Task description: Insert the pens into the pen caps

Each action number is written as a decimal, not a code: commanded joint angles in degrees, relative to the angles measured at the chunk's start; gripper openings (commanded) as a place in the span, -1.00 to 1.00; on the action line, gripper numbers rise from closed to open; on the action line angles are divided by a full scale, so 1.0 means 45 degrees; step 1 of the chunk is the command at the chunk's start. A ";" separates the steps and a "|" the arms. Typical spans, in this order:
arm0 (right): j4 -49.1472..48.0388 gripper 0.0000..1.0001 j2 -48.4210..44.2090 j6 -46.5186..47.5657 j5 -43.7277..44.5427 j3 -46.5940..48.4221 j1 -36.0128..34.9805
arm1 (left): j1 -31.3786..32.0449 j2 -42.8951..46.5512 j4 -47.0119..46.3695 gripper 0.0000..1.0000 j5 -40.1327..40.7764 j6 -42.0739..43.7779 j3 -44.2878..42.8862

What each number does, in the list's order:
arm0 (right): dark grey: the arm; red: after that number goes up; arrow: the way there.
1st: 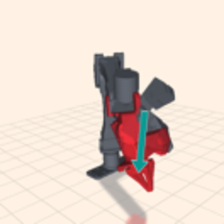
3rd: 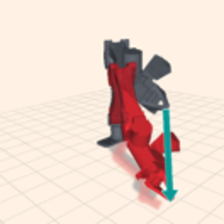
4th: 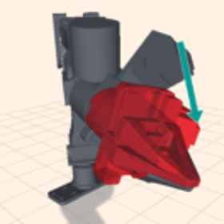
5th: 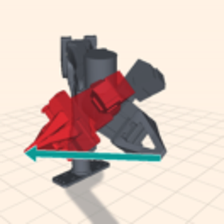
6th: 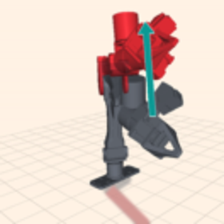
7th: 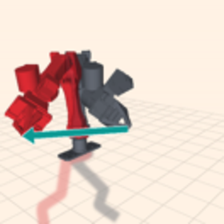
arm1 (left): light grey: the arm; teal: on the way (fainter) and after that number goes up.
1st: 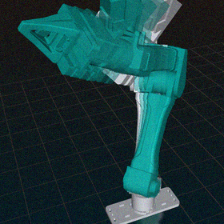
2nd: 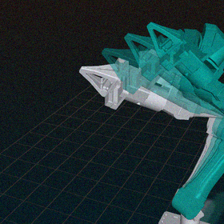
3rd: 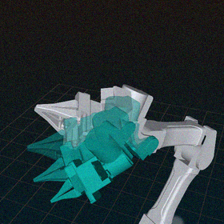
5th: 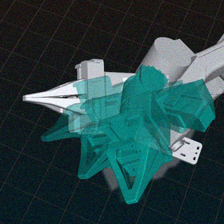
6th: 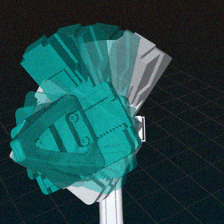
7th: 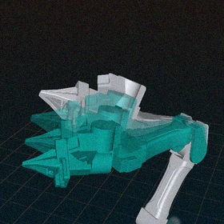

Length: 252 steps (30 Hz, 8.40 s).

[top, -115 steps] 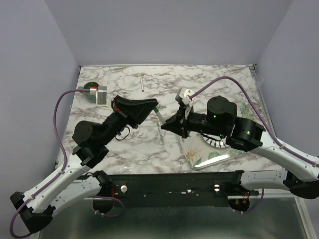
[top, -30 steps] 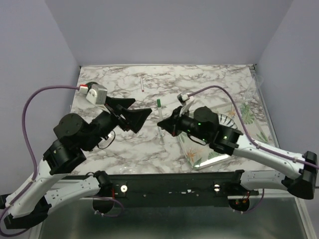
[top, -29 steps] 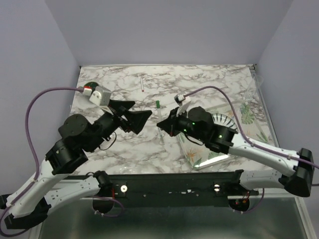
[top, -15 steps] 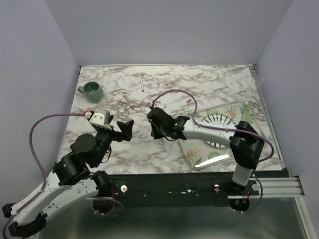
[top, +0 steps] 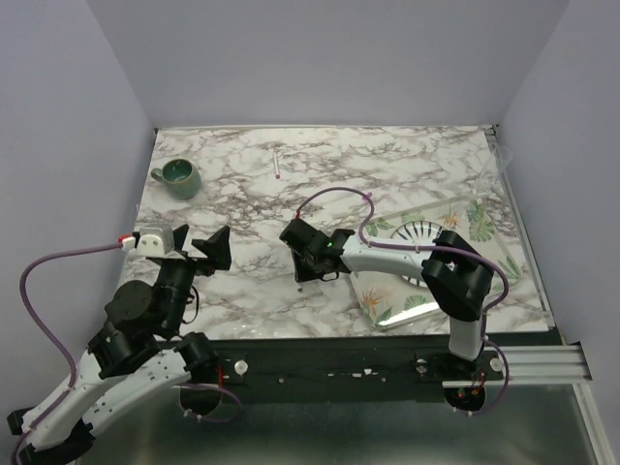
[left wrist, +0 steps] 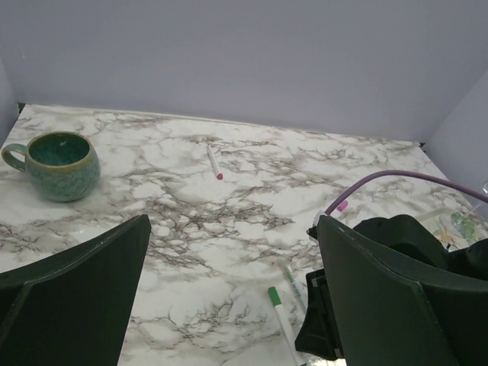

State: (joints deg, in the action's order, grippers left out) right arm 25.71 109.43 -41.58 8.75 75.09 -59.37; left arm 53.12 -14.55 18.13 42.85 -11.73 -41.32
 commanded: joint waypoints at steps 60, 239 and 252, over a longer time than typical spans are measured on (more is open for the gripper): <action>0.0340 0.33 -1.0606 0.2190 -0.0442 -0.2469 -0.0185 | -0.8192 -2.9756 0.3589 -0.05 -0.6730 -0.3897 -1.9979; 0.4736 -0.66 0.5469 -0.4259 0.0926 0.7962 0.8605 | -0.5379 -0.7471 0.1908 -1.00 -0.7628 -0.0656 -0.1560; 0.0948 -0.81 0.3946 0.4406 -0.1692 0.6519 0.5834 | -0.5379 -0.6730 0.1928 -1.00 -0.6673 -0.0656 -0.1521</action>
State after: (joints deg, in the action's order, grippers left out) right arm 34.98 131.31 -38.81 5.48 106.54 -25.80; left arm 28.99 -46.92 26.30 8.43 -15.40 -48.69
